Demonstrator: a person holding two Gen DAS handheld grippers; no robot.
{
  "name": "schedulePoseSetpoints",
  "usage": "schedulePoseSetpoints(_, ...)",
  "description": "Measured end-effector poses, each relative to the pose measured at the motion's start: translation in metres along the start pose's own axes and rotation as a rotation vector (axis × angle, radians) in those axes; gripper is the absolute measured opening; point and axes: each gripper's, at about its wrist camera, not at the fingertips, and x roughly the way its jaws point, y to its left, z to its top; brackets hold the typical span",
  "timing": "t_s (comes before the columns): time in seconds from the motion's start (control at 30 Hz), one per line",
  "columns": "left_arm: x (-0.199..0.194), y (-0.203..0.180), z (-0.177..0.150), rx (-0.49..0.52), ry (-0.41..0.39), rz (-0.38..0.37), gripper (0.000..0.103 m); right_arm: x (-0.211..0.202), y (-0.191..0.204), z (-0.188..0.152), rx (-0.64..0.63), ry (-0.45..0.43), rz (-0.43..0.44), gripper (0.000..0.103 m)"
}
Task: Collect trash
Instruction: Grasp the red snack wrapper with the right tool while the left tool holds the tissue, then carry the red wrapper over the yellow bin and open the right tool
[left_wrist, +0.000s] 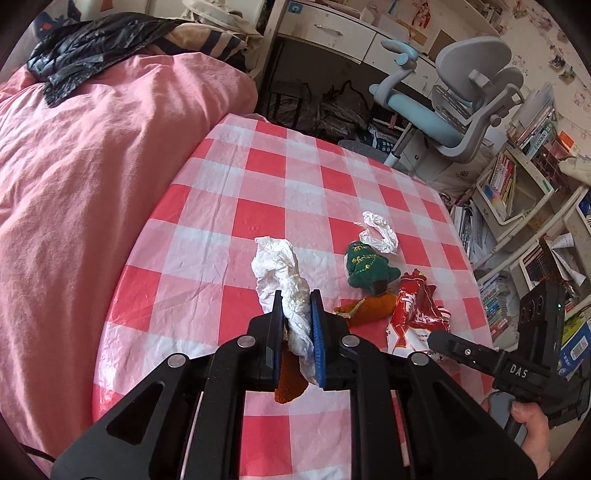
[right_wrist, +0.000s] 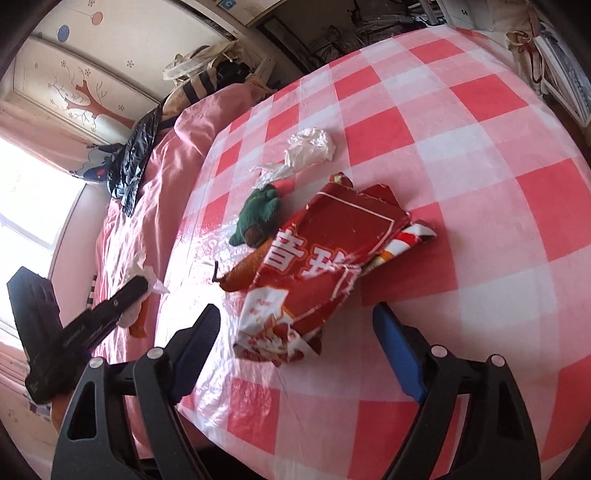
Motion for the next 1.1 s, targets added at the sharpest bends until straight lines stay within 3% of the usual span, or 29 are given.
schedulePoseSetpoints(0.1,0.001,-0.007,0.000,0.032,-0.004,0.008,0.013,0.002,-0.011,0.006,0.069,-0.028,0.037,0.061)
schedulePoseSetpoints(0.17,0.001,-0.010,0.000,0.047,-0.005,0.005,0.013,0.002,-0.020,0.007,0.114,-0.036,0.057,0.045)
schedulePoseSetpoints(0.2,0.002,-0.012,0.001,0.058,-0.007,0.007,0.013,0.002,-0.026,0.008,0.138,-0.041,0.056,0.030)
schedulePoseSetpoints(0.23,0.002,-0.014,0.001,0.067,-0.011,0.010,0.013,0.002,-0.029,0.008,0.152,-0.047,0.057,0.022)
schedulePoseSetpoints(0.6,-0.005,-0.029,-0.002,0.149,-0.061,0.014,0.013,-0.039,-0.007,0.000,0.011,-0.146,0.106,0.009)
schedulePoseSetpoints(0.87,-0.026,-0.043,-0.028,0.194,-0.094,0.032,0.013,-0.051,0.011,-0.039,-0.087,-0.125,0.154,0.005)
schedulePoseSetpoints(1.1,-0.053,-0.038,-0.047,0.156,-0.127,0.027,0.013,-0.062,0.018,-0.066,-0.137,-0.095,0.183,0.003)
